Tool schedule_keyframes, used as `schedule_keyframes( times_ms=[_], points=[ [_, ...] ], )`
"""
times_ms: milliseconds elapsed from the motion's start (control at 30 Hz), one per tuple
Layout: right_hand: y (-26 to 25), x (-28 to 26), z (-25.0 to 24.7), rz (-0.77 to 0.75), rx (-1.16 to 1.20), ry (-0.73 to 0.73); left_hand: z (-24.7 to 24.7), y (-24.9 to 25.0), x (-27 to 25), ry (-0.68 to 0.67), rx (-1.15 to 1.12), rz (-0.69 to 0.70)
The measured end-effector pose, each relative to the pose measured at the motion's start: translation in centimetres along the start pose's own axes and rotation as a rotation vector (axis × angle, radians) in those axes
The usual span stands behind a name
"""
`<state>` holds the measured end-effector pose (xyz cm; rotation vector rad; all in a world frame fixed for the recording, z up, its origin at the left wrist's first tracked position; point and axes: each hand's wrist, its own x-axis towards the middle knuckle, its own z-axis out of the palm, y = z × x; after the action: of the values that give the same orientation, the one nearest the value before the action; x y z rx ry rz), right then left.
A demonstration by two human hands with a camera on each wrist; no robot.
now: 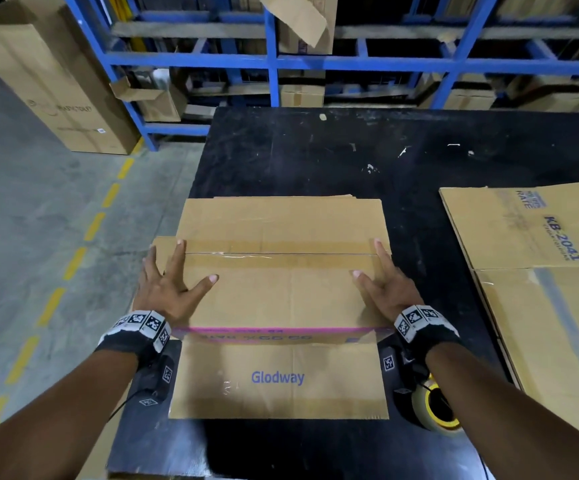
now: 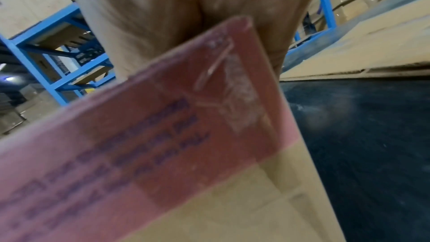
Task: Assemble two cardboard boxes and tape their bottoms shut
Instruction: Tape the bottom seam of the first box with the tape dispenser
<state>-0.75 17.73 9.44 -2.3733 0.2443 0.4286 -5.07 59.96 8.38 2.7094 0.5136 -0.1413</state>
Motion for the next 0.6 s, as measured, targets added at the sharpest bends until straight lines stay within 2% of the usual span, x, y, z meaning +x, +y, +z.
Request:
schedule_keyframes(
  times_ms=[100, 133, 200, 300, 400, 433, 500, 533, 600],
  points=[
    [-0.4, -0.2, 0.2, 0.001, -0.013, -0.002, 1.1, 1.6, -1.3, 0.179, 0.080, 0.277],
    [-0.4, -0.2, 0.1, -0.004, -0.018, -0.013, 1.6, 2.8, -1.6, 0.192, 0.066, 0.365],
    [0.0, 0.1, -0.2, -0.016, -0.026, -0.017, 2.7, 5.7, -2.0, 0.142, 0.074, 0.455],
    [0.3, 0.2, -0.1, -0.024, -0.043, -0.015, 4.9, 9.5, -2.6, 0.032, 0.201, 0.489],
    [0.2, 0.4, 0.5, 0.003, -0.086, 0.034, 5.9, 10.7, -2.9, -0.037, 0.272, 0.430],
    [0.1, 0.3, 0.7, -0.033, -0.160, 0.119, 5.9, 10.6, -2.9, -0.041, 0.263, 0.420],
    [-0.4, 0.1, 1.2, -0.212, -0.345, 0.306, 5.8, 10.4, -2.9, -0.049, 0.256, 0.413],
    [-0.7, -0.1, 1.5, -0.304, -0.414, 0.342, 5.7, 10.4, -2.8, -0.052, 0.253, 0.408],
    [-1.1, -0.8, 2.8, -0.377, -0.517, 0.294, 5.6, 10.5, -2.9, -0.060, 0.247, 0.395]
  ],
)
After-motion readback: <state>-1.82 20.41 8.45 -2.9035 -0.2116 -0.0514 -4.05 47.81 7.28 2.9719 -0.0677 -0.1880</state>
